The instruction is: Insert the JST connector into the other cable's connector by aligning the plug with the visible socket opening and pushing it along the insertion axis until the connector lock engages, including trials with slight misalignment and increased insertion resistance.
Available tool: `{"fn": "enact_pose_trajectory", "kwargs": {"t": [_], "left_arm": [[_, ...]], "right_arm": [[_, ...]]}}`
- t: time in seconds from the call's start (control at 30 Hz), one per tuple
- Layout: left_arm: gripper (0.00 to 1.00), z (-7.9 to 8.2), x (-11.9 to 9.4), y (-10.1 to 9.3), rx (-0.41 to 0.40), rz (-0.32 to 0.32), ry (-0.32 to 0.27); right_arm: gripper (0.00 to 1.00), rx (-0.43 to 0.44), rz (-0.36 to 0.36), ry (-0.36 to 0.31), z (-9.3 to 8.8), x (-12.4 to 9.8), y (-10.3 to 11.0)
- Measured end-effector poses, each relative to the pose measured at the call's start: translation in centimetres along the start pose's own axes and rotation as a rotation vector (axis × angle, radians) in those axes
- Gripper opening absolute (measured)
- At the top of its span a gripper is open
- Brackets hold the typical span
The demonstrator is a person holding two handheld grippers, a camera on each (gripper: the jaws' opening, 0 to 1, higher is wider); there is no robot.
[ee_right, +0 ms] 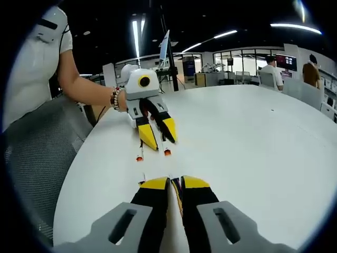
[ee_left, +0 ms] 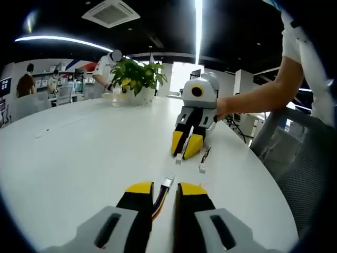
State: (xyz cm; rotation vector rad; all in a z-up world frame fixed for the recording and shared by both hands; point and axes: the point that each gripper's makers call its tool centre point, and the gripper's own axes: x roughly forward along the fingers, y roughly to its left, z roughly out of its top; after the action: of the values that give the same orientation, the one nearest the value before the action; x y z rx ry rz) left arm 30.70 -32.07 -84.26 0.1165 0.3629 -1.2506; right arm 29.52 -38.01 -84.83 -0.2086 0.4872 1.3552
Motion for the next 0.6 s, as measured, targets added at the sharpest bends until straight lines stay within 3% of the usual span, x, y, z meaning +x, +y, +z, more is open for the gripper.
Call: {"fn": "enact_pose_trajectory", "kwargs": {"t": [0.6], "left_arm": [[0.01,-0.1,0.3,-0.2,0.023,-0.014,0.015]], "right_arm": [[0.05,-0.01,0.034,-0.004,1.0,0.1,0.8]]}}
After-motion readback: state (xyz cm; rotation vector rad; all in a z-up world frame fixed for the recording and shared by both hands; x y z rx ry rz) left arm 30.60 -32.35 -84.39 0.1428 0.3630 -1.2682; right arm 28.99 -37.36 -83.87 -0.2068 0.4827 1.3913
